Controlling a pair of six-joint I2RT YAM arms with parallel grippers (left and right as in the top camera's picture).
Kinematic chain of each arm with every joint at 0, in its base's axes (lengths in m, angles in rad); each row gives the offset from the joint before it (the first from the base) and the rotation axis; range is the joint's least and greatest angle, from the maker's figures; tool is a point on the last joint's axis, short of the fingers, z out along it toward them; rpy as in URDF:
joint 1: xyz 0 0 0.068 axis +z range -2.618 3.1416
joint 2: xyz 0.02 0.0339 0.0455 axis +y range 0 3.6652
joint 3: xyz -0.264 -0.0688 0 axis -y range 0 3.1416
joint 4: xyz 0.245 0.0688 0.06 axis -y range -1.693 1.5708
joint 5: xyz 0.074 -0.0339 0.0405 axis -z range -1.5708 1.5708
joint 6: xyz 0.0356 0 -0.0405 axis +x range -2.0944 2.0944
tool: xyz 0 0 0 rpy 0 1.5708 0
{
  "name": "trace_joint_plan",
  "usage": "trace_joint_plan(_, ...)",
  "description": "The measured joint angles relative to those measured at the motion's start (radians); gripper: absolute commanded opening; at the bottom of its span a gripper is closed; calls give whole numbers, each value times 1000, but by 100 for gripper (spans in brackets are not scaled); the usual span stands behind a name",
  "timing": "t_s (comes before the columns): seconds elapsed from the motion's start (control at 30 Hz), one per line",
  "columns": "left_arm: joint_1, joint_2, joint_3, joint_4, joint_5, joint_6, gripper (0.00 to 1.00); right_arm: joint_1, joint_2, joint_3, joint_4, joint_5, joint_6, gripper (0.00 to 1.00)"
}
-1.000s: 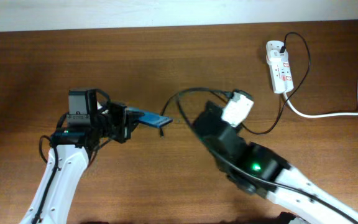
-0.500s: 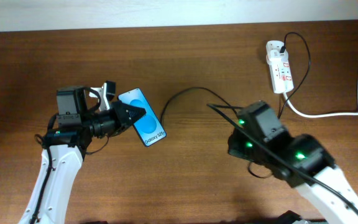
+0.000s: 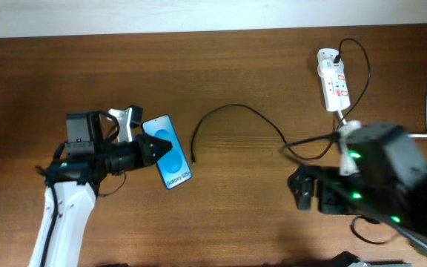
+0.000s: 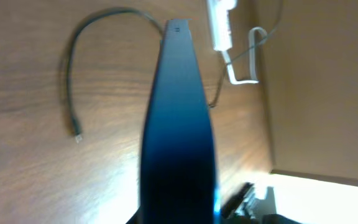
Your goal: Plug charger to phone and switch on socket
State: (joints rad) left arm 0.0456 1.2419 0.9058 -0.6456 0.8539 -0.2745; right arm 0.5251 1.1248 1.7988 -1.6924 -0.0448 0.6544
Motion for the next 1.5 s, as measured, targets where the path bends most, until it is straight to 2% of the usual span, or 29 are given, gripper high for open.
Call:
trace_joint_plan(0.1, 0, -73, 26, -31, -62, 30, 0, 0, -73, 64, 0, 97, 224, 98)
trace_joint_plan(0.13, 0, -109, 31, -33, -85, 37, 0, 0, -113, 65, 0, 182, 359, 98)
trace_joint_plan(0.23, 0, -173, 34, -52, -139, 48, 0, 0, -116, 56, 61, 311, 438, 98)
trace_joint_plan(0.37, 0, -205, 35, -84, -187, 51, 0, 0, 57, 47, 142, 372, 171, 98)
trace_joint_plan(0.4, 0, -205, 35, -89, -195, 51, 0, 0, 135, 47, 140, 380, 95, 95)
trace_joint_plan(0.43, 0, -205, 35, -98, -202, 51, 0, -1, 211, 46, 142, 384, 43, 65)
trace_joint_plan(0.47, 0, -205, 35, -100, -205, 51, 0, -7, 295, 39, 147, 387, -1, 41)
trace_joint_plan(0.5, 0, -205, 35, -102, -208, 51, 0, -17, 370, 35, 156, 389, -29, 22)
trace_joint_plan(0.57, 0, -205, 35, -108, -209, 51, 0, -60, 504, 31, 200, 395, -32, 11)
trace_joint_plan(0.63, 0, -205, 35, -115, -211, 51, 0, -106, 589, 30, 259, 396, -29, 4)
trace_joint_plan(0.73, 0, -205, 35, -118, -214, 51, 0, -196, 750, 30, 402, 370, -62, 4)
trace_joint_plan(0.87, 0, -205, 35, -119, -216, 51, 0, -235, 920, 30, 542, 153, -306, 4)
trace_joint_plan(1.0, 0, -205, 35, -119, -223, 51, 0, -224, 1039, 29, 592, -95, -524, 4)
trace_joint_plan(1.23, 0, -205, 35, -119, -254, 43, 0, -184, 1161, 29, 760, -227, -671, 5)
trace_joint_plan(1.27, 0, -205, 35, -118, -256, 43, 0, -174, 1168, 28, 788, -232, -682, 8)
trace_joint_plan(1.33, 0, -205, 35, -119, -258, 42, 0, -156, 1171, 28, 847, -236, -706, 20)
trace_joint_plan(1.37, 0, -205, 35, -119, -260, 42, 0, -150, 1171, 28, 869, -239, -725, 30)
trace_joint_plan(1.4, 0, -205, 35, -119, -260, 42, 0, -145, 1171, 28, 879, -242, -742, 47)
trace_joint_plan(1.43, 0, -205, 35, -119, -260, 42, 0, -136, 1172, 28, 882, -245, -792, 55)
trace_joint_plan(1.5, 0, -205, 35, -119, -260, 42, 0, -126, 1172, 28, 871, -245, -898, 59)
